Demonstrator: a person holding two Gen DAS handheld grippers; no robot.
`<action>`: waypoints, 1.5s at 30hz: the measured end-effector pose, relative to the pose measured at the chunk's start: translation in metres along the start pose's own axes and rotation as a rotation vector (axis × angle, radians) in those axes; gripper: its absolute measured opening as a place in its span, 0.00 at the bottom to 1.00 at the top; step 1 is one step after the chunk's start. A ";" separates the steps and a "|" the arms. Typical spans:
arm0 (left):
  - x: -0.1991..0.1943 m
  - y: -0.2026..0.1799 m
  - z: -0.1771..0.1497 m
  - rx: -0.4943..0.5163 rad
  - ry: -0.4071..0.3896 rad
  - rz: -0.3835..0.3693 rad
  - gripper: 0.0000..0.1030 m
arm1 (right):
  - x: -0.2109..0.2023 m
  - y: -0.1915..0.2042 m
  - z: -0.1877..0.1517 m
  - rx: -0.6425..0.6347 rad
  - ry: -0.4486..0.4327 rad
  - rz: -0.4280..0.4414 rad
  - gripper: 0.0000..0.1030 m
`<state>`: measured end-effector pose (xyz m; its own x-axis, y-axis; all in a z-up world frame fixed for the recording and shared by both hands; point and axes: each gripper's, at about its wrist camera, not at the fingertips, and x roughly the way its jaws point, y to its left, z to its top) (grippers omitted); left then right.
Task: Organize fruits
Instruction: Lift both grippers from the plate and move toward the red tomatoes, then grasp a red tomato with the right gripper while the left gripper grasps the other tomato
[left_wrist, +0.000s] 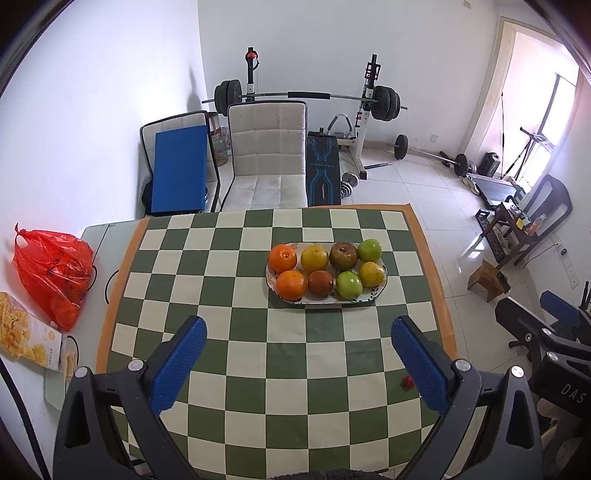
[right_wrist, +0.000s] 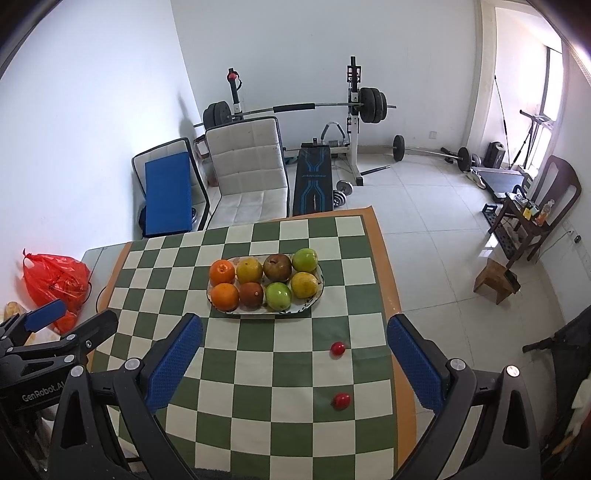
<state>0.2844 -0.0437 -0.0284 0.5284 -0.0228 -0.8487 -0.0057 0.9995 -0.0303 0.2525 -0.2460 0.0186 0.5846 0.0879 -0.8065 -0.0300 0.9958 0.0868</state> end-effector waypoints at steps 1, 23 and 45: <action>0.005 -0.001 0.001 0.004 0.011 -0.001 1.00 | 0.002 -0.001 0.000 0.004 0.001 0.000 0.99; 0.234 -0.106 -0.055 0.412 0.441 0.128 1.00 | 0.286 -0.128 -0.174 0.346 0.600 -0.019 0.60; 0.343 -0.226 -0.054 0.451 0.662 -0.182 0.53 | 0.300 -0.191 -0.167 0.462 0.528 -0.006 0.33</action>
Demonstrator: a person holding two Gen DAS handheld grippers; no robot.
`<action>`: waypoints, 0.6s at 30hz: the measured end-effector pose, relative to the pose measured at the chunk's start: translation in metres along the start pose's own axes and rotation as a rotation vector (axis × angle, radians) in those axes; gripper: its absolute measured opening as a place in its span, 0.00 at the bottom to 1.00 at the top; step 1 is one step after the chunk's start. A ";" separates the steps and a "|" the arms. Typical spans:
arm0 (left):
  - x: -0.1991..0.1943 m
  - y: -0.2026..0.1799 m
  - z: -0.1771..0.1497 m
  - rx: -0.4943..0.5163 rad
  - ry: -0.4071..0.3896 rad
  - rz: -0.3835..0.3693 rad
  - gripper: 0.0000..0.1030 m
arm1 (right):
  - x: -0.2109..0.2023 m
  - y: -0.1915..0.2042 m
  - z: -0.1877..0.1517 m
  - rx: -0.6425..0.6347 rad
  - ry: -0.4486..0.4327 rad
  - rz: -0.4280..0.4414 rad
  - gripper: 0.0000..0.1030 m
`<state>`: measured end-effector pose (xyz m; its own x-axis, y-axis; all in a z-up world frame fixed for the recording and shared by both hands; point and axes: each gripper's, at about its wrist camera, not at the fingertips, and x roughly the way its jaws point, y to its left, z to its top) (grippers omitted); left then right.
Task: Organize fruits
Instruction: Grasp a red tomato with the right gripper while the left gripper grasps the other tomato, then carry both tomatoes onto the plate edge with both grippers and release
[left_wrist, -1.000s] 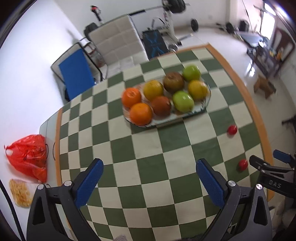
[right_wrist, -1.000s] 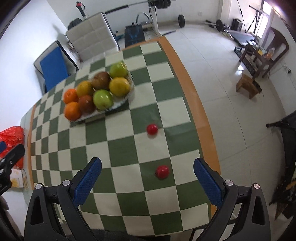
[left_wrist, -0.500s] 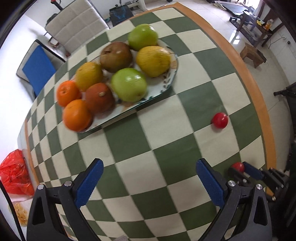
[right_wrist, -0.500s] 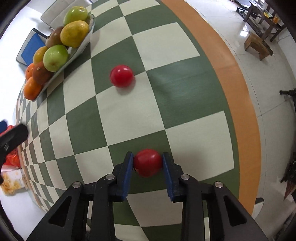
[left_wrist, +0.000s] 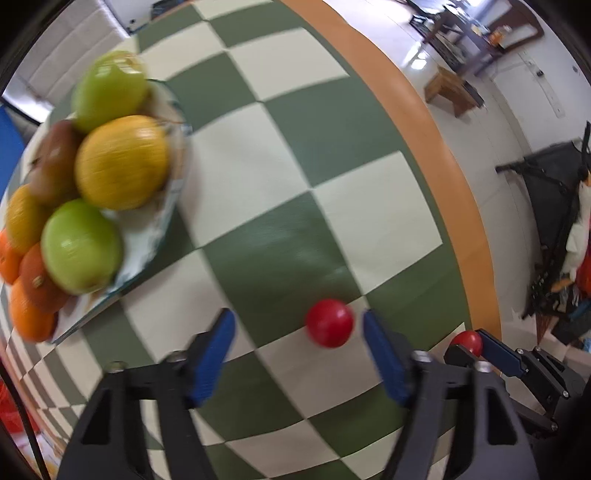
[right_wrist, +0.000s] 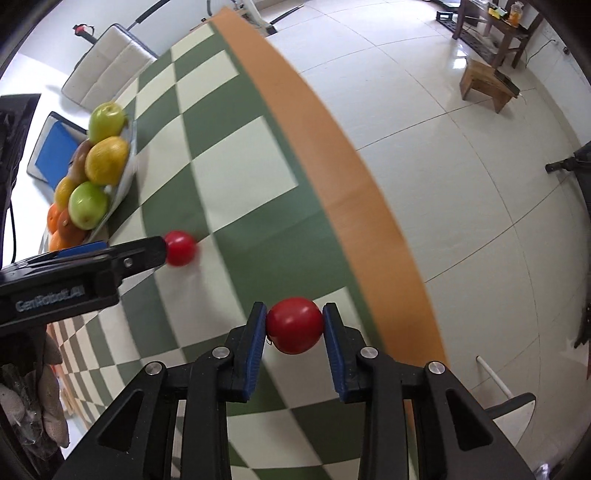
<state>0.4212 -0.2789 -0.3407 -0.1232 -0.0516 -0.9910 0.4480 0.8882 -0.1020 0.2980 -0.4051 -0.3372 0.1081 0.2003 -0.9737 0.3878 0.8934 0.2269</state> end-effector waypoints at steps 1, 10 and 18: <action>0.003 -0.003 0.001 0.009 0.006 -0.002 0.49 | 0.000 -0.001 0.002 0.005 0.001 -0.003 0.33; -0.005 -0.010 -0.002 0.019 -0.052 -0.020 0.24 | -0.003 -0.008 0.008 0.021 0.004 -0.017 0.33; -0.042 0.069 -0.035 -0.210 -0.109 -0.143 0.24 | -0.017 0.005 0.017 -0.002 -0.024 0.024 0.33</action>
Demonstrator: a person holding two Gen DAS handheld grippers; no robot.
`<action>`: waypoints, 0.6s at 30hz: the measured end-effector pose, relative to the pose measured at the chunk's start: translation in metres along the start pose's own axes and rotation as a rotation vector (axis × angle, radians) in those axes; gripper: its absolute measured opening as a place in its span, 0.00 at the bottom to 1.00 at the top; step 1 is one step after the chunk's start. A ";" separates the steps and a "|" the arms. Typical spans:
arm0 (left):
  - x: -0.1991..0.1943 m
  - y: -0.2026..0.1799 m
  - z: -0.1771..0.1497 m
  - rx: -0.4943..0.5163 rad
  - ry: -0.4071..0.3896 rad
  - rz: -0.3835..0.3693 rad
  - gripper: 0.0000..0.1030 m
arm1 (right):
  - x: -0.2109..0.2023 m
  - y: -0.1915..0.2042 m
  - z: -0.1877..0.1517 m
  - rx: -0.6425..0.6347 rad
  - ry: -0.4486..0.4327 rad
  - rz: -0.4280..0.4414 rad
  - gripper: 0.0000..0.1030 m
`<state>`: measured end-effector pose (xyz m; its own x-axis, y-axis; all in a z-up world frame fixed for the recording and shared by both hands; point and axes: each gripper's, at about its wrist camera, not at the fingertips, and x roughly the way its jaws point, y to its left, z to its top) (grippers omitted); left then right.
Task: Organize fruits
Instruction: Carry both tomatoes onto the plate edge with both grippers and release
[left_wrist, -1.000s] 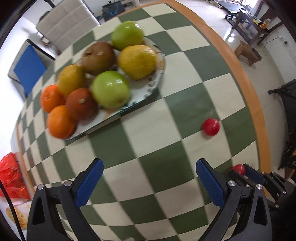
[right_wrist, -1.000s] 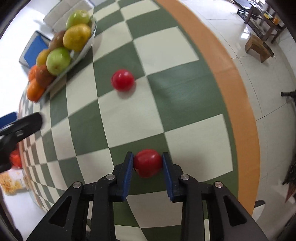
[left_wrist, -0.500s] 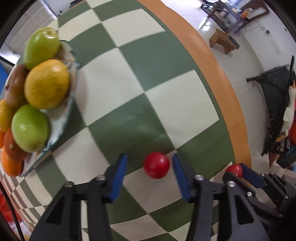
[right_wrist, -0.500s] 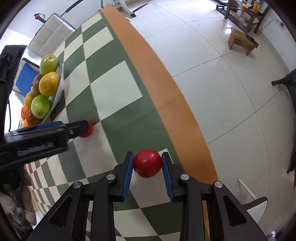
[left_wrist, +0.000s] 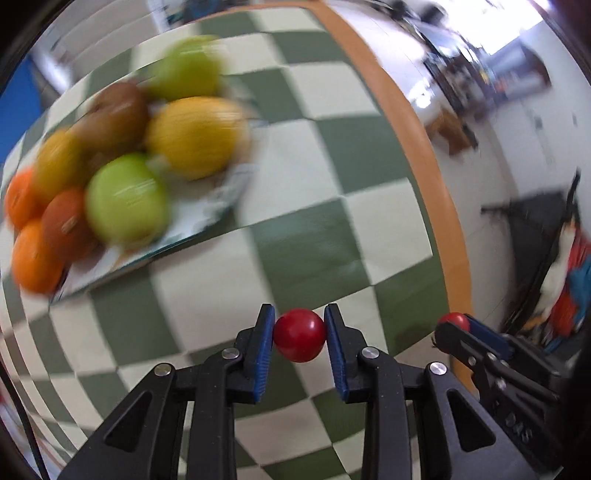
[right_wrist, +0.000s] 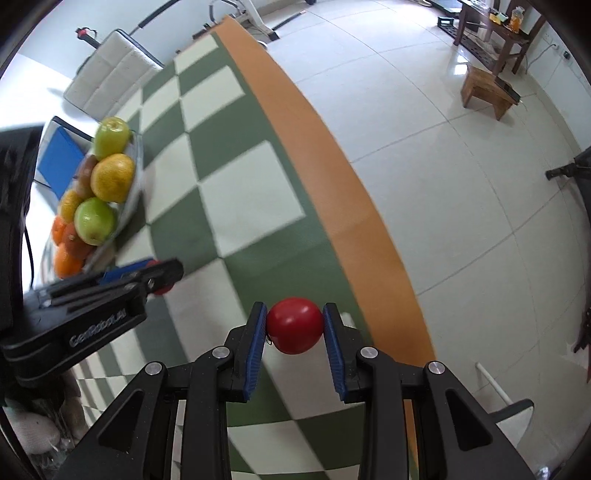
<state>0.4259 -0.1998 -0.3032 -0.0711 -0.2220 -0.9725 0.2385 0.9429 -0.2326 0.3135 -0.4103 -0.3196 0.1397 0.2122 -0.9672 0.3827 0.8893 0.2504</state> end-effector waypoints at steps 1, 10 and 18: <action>-0.007 0.014 -0.001 -0.043 -0.009 -0.018 0.24 | -0.002 0.005 0.002 -0.003 -0.005 0.019 0.33; -0.055 0.146 -0.008 -0.515 -0.109 -0.211 0.24 | 0.006 0.063 0.036 0.011 0.021 0.292 0.33; -0.035 0.202 -0.010 -0.795 -0.114 -0.325 0.24 | 0.032 0.125 0.062 -0.020 0.032 0.373 0.33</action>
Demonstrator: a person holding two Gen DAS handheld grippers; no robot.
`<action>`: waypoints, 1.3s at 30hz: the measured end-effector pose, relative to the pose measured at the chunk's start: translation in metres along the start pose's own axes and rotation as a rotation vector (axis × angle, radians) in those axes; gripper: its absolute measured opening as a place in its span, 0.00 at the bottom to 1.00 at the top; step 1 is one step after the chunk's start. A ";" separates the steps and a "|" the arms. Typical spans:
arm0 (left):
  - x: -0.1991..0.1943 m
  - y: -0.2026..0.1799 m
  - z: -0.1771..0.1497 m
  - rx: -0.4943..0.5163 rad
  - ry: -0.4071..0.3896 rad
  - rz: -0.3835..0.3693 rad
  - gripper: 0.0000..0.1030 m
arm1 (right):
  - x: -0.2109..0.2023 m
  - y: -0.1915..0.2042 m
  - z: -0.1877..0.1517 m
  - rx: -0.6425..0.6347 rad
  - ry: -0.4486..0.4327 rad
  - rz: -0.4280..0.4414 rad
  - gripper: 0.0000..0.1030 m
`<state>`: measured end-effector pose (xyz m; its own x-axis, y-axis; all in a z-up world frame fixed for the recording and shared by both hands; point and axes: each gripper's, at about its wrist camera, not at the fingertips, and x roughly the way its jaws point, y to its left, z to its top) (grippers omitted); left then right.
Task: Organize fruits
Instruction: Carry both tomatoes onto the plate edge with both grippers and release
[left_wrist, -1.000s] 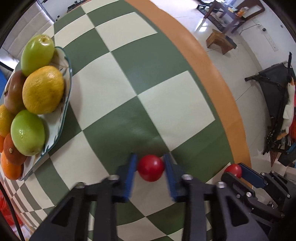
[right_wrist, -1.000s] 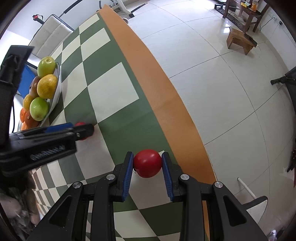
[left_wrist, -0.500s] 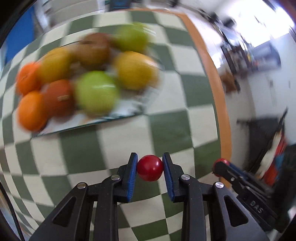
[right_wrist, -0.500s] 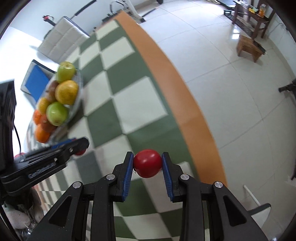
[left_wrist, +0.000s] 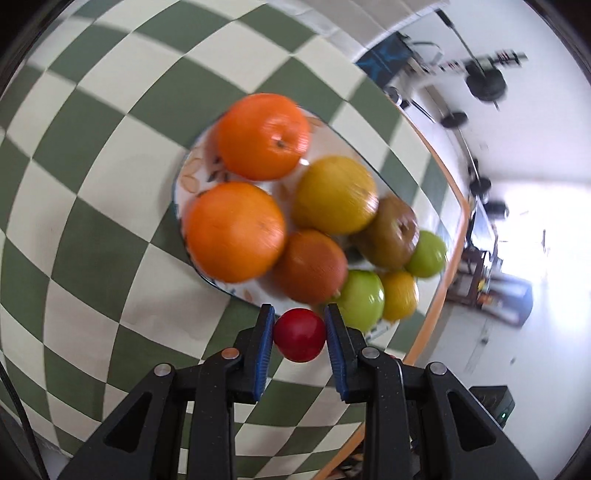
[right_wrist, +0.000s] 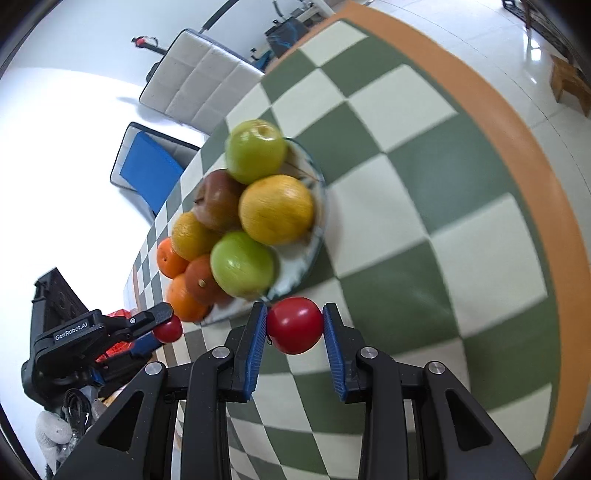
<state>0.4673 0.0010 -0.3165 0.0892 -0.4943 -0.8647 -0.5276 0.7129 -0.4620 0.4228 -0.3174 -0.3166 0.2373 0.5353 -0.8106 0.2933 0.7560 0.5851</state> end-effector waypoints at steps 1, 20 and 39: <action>0.003 0.003 0.002 -0.021 0.004 -0.004 0.24 | 0.005 0.006 0.004 -0.012 0.001 -0.007 0.33; 0.003 0.035 0.006 -0.275 -0.019 -0.089 0.25 | 0.028 0.026 0.027 -0.140 0.006 -0.119 0.33; -0.014 0.038 0.001 -0.246 -0.076 0.030 0.27 | 0.028 0.030 0.030 -0.160 0.010 -0.156 0.52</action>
<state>0.4469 0.0348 -0.3222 0.1284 -0.4297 -0.8938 -0.7198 0.5796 -0.3820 0.4662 -0.2912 -0.3210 0.1912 0.4100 -0.8918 0.1746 0.8799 0.4420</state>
